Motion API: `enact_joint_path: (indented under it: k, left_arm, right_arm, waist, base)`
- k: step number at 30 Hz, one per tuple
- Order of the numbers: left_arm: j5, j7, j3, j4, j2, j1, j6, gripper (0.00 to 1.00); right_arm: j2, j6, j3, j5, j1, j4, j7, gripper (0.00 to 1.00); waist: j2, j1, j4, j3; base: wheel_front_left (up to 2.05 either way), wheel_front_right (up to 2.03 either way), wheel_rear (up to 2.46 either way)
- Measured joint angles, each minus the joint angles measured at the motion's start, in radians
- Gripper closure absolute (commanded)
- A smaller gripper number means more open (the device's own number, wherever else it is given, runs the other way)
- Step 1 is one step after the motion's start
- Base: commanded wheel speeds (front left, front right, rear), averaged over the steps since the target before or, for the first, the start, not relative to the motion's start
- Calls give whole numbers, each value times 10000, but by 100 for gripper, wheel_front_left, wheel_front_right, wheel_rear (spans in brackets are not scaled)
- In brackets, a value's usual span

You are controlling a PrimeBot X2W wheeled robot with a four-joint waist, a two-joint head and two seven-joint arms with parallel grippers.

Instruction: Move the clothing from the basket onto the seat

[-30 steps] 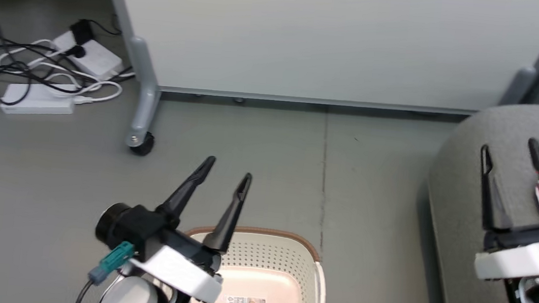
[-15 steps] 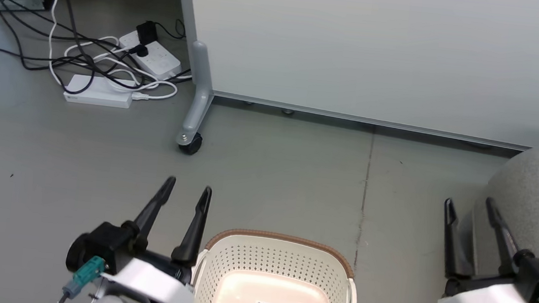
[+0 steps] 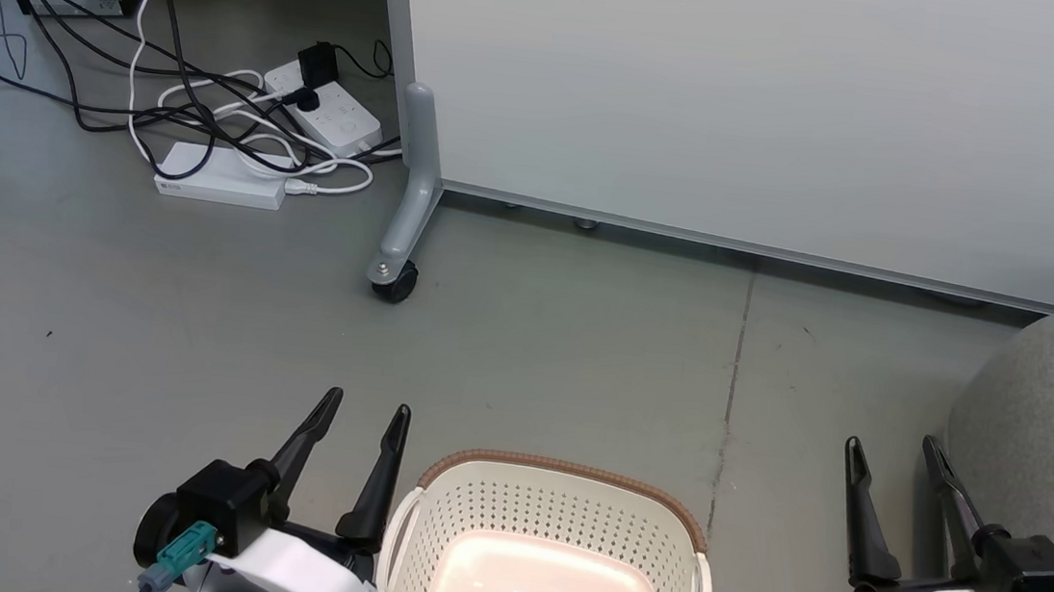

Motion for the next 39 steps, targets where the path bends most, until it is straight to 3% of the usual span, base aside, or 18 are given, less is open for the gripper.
enact_joint_path:
  k: [39]
  left_arm:
    - [-416,0,10,146,2,25,48,0]
  right_arm:
    - [71,-2,-50,10,-2,138,0,0]
  waist:
    - [0,0,-328,-34]
  base:
    - [0,0,0]
